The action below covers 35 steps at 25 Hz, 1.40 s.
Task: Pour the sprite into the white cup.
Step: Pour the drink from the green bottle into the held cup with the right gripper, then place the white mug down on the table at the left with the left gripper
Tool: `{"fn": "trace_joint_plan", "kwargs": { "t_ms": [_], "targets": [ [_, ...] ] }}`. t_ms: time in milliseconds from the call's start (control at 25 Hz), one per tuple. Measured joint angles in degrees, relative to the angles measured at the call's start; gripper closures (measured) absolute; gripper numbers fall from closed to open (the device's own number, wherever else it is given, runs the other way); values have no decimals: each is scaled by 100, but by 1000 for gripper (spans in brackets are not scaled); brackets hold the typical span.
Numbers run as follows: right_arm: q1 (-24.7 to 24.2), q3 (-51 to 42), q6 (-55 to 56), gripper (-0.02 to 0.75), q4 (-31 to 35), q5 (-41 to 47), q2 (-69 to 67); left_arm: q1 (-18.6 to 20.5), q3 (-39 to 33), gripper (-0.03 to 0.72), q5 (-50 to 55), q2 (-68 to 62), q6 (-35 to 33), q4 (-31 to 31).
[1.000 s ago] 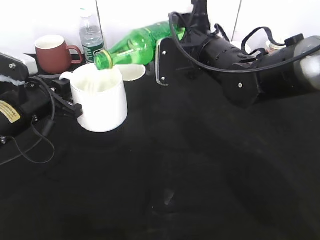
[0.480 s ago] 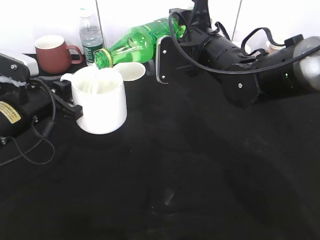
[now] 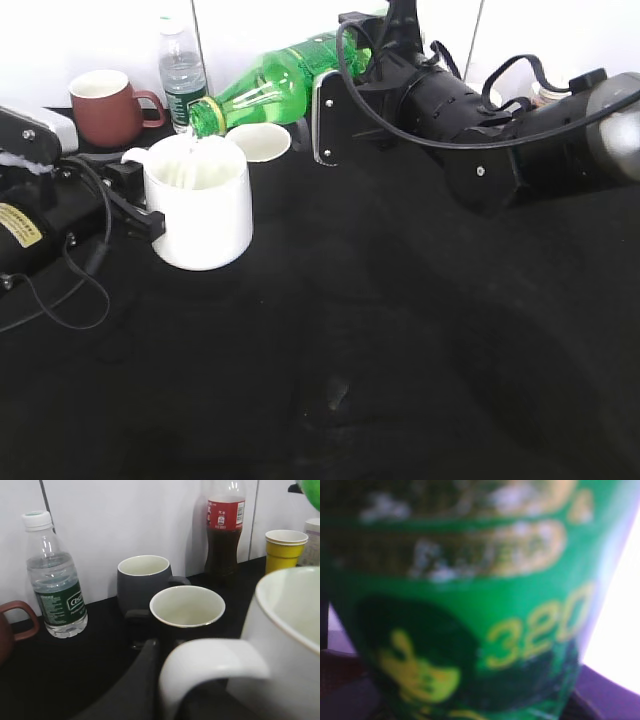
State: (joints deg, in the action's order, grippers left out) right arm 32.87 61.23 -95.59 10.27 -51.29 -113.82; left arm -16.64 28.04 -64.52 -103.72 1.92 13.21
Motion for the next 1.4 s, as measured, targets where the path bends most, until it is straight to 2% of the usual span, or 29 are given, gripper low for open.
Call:
{"fn": "trace_joint_plan", "kwargs": {
  "t_ms": [1040,1200,1280,1400],
  "targets": [
    [0,7,-13,328,-5,-44,0,0,0,629,-30,-5,-16,0],
    [0,7,1327,328,-17,6,0,0,0,629,-30,-5,-26,0],
    [6,7,2459,328,-130,289,0,0,0,629,-30,-5,-26,-28],
    [17,7,4841,329,-149,401,0,0,0,629,-30,-5,-26,-391]
  ]
}}
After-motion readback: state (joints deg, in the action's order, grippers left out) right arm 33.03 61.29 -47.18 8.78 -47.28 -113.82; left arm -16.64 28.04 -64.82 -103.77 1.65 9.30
